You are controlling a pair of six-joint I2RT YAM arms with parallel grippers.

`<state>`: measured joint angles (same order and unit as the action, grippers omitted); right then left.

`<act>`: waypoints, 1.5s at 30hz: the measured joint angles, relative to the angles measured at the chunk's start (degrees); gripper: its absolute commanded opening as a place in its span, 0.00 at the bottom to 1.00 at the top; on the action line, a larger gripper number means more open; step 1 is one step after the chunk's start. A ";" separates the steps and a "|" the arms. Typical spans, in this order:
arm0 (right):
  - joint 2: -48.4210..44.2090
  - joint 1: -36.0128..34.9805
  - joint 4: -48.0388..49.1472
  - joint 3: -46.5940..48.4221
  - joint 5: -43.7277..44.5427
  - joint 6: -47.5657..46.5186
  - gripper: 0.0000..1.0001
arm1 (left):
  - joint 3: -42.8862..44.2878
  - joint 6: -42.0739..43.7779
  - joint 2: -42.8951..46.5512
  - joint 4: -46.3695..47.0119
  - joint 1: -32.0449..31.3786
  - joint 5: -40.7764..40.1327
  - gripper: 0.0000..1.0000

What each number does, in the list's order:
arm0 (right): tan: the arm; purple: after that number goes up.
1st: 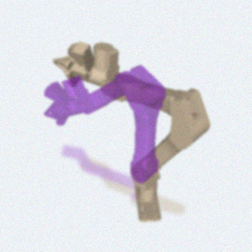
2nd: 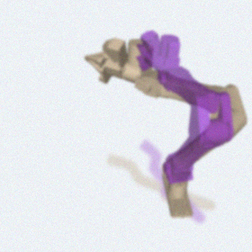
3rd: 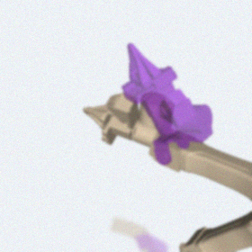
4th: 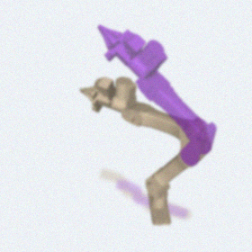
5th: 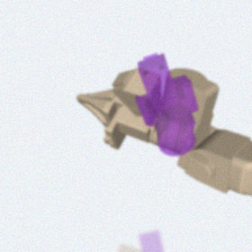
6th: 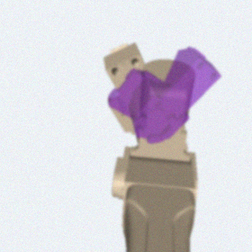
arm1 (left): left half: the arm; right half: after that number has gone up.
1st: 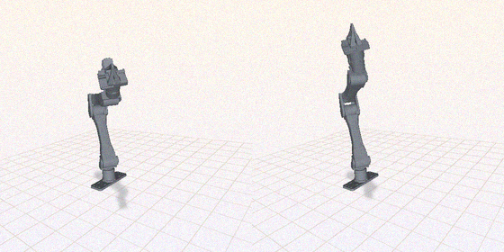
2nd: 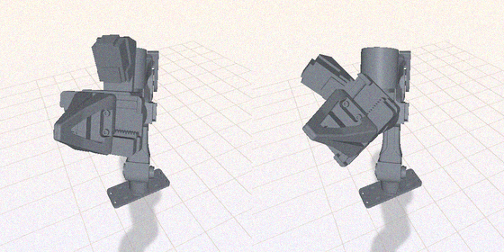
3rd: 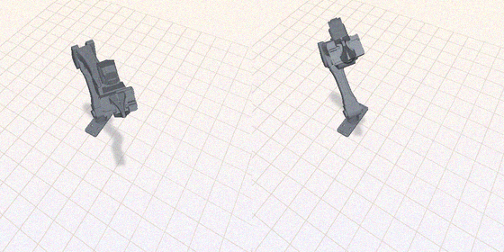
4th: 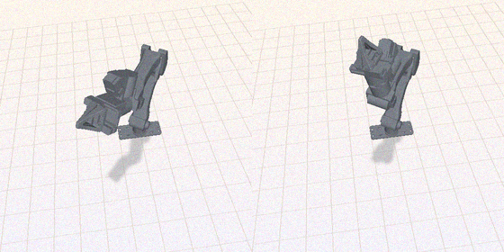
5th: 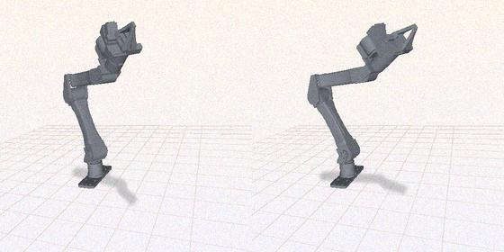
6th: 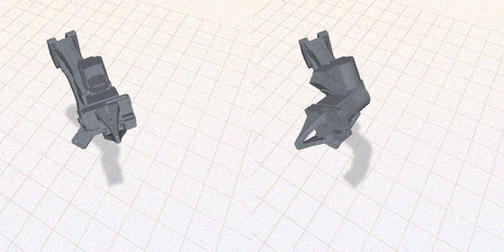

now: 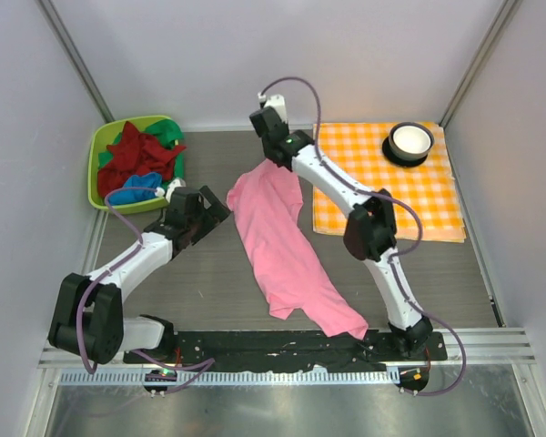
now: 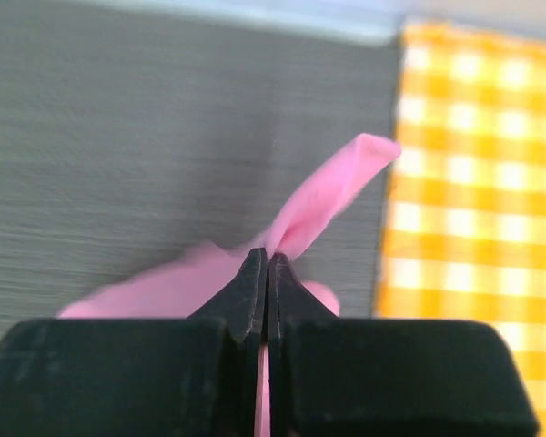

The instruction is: Fold and stack the t-shirts

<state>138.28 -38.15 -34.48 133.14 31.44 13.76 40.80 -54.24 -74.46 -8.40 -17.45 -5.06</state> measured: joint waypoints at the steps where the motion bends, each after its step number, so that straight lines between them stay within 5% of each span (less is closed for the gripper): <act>1: -3.74 -0.09 -1.27 0.00 0.74 -0.85 0.01 | 0.00 -0.11 0.00 0.37 0.00 0.28 1.00; 12: -42.64 -4.92 -7.26 -2.16 17.25 -6.29 0.01 | 0.13 -1.33 0.22 2.23 0.00 3.21 1.00; 17: -55.54 -5.31 -11.06 -17.22 26.67 -4.57 0.01 | 0.66 -1.44 -0.02 2.89 -0.55 3.76 1.00; 26: -55.65 -4.35 -17.92 -35.74 31.50 0.17 0.01 | 9.70 -2.38 -14.95 8.02 -2.97 5.95 1.00; 35: -57.07 -3.26 -18.32 -40.06 31.50 2.05 0.01 | 35.74 -3.78 -41.81 10.12 -6.97 14.05 0.98; 45: -59.93 -1.81 -15.56 -46.34 30.47 2.08 0.01 | 51.82 -5.95 -53.46 7.15 -9.31 16.20 0.84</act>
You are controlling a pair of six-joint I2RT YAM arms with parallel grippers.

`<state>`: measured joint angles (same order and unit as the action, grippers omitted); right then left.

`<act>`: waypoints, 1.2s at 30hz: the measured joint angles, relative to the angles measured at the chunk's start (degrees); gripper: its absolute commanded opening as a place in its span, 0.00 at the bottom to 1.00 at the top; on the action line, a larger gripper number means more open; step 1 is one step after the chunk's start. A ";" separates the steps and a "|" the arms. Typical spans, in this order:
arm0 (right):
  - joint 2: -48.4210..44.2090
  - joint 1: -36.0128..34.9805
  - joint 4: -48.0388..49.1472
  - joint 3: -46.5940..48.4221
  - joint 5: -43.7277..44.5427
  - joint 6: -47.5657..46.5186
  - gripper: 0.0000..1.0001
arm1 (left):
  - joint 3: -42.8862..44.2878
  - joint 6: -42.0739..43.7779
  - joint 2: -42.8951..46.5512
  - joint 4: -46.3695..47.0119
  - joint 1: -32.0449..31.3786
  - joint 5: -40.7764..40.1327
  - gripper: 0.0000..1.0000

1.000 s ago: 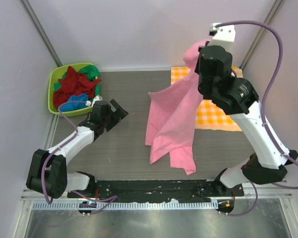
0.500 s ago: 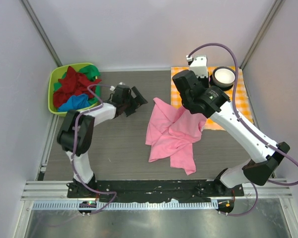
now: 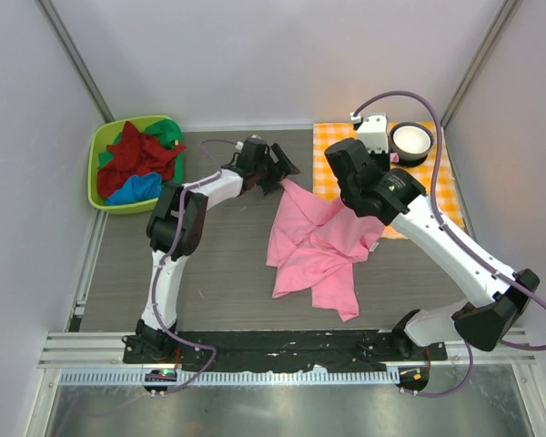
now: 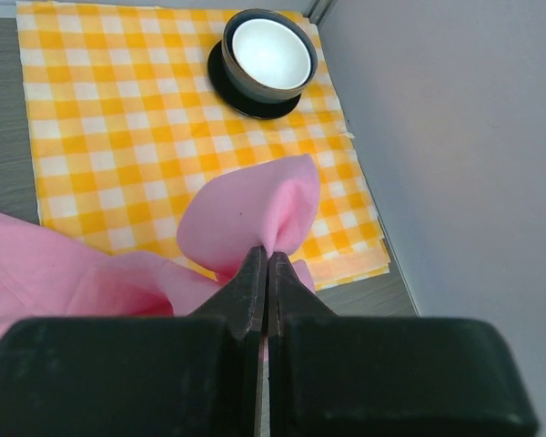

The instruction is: Fold and stack the t-shirts

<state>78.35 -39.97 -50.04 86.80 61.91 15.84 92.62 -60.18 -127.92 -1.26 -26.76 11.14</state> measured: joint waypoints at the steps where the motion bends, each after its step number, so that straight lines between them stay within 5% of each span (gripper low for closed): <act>1: -0.11 0.07 0.24 -0.31 -0.11 0.00 0.01 | 1.03 -0.02 -0.72 -0.35 -0.09 0.02 0.82; 5: -0.37 0.33 1.40 -1.49 -0.52 -0.04 0.01 | 3.48 -0.04 -3.26 -1.20 -0.17 0.02 0.73; 8: -1.20 0.79 2.08 -2.82 -0.79 -0.07 0.01 | 3.72 -0.42 -3.63 -1.42 -0.20 0.26 0.50; 12: -2.16 1.40 2.54 -3.63 -1.27 -0.24 0.01 | 3.80 -0.26 -4.66 -2.36 -0.20 0.11 0.33; 13: -2.38 1.53 2.93 -3.82 -1.44 -0.26 0.01 | 4.00 -0.04 -5.03 -2.40 -0.20 0.24 0.27; 14: -2.54 1.62 3.17 -4.04 -1.64 -0.26 0.01 | 4.35 0.26 -5.25 -2.58 -0.20 0.22 0.04; 15: -2.62 1.73 3.34 -4.28 -1.77 -0.26 0.01 | 4.66 0.42 -5.44 -2.93 -0.22 -0.13 0.00; 27: -1.53 10.56 8.39 -4.66 -8.52 -2.01 0.01 | 6.91 4.31 -1.16 -11.89 2.10 0.52 0.00; 30: 3.78 14.40 10.16 0.22 -10.93 -2.64 0.01 | 16.44 5.66 -0.15 -18.99 4.68 0.94 0.00; 36: 19.80 24.74 12.17 21.73 -20.65 -2.60 0.01 | 49.55 4.81 -2.69 -28.59 13.55 4.44 0.00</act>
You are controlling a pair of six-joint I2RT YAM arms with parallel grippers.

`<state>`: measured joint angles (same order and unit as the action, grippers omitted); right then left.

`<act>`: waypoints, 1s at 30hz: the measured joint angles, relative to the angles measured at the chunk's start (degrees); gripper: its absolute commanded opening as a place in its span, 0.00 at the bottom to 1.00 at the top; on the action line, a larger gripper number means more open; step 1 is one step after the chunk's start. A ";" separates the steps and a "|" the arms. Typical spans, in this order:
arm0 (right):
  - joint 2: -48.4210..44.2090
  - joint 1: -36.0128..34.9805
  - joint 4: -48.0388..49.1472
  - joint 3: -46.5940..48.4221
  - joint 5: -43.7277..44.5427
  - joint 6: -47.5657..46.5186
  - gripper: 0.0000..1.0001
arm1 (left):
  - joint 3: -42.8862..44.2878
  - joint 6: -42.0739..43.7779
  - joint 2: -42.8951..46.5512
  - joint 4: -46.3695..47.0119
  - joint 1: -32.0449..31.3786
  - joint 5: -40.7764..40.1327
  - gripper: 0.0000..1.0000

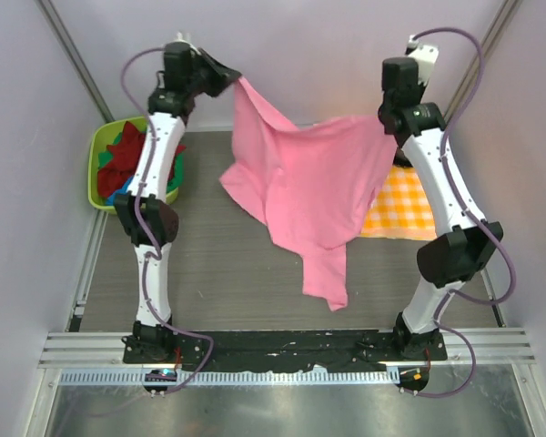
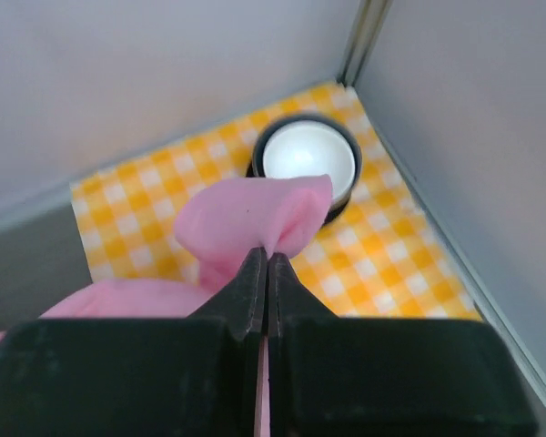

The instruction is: Fold and stack the t-shirts

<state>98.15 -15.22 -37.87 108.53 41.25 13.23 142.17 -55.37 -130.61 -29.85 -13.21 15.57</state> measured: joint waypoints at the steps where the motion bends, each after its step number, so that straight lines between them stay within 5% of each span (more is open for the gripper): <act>1: 2.56 1.53 0.26 4.50 -1.60 0.00 0.01 | 2.91 -1.01 -0.11 0.42 1.46 0.90 0.00; 5: 8.83 4.96 1.09 20.44 -6.01 -0.13 0.01 | 7.50 -8.68 0.15 6.47 8.55 6.60 0.00; 12: 4.15 3.52 4.44 25.14 -14.10 -1.09 0.01 | 0.28 -14.73 3.15 10.38 14.29 12.66 0.00; 20: -16.63 -0.15 6.36 8.85 -19.71 -3.93 0.01 | -21.59 -13.33 27.02 11.85 15.39 14.73 0.00; 30: -36.13 -1.57 5.27 5.57 -26.73 -5.40 0.01 | -29.22 -7.04 61.40 15.32 15.52 15.56 0.00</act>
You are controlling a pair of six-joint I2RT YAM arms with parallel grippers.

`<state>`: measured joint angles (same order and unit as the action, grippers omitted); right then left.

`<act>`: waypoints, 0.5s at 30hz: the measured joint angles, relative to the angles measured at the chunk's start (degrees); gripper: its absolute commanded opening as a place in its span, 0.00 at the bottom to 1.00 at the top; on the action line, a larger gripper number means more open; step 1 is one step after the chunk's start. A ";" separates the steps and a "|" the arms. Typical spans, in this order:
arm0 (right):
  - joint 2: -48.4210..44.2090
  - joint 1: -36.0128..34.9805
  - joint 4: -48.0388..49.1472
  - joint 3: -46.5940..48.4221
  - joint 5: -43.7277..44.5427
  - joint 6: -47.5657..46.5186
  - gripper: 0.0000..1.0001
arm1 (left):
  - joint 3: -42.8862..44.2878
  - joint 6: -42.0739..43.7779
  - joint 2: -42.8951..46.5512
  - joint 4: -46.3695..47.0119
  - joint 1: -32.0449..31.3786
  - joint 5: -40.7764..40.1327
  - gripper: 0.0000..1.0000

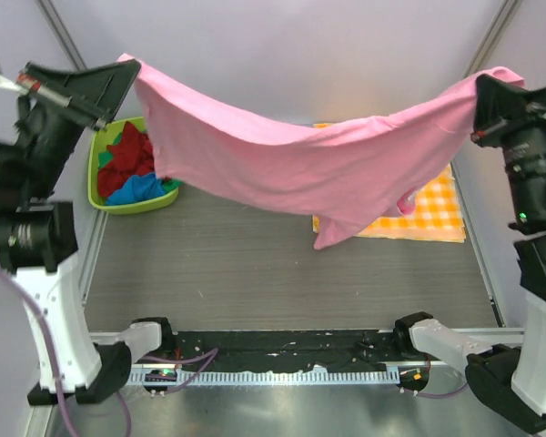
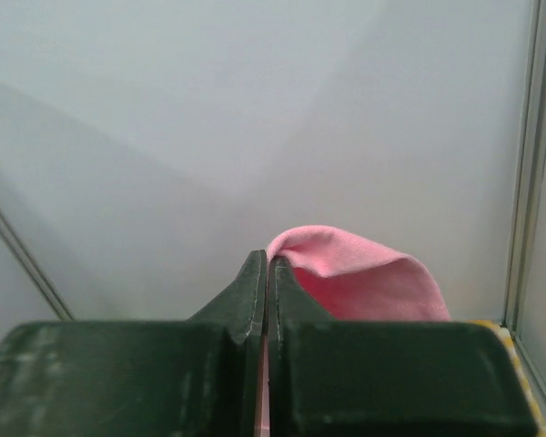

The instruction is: Fold and stack the t-shirts

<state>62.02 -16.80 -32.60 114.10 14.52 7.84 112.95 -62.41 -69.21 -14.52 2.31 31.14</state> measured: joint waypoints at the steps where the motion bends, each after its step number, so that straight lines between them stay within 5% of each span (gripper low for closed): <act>1: -1.05 0.00 -0.63 1.01 -0.90 0.02 0.01 | 0.00 0.72 2.56 -0.11 0.02 0.09 0.00; 15: -5.38 0.42 -4.22 6.95 -8.83 2.54 0.01 | -6.71 6.40 15.43 -3.56 0.02 -0.22 0.00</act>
<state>56.64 -16.38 -36.82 121.05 5.69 10.37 106.24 -56.01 -53.78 -18.09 2.33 30.92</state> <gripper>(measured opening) 0.036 0.013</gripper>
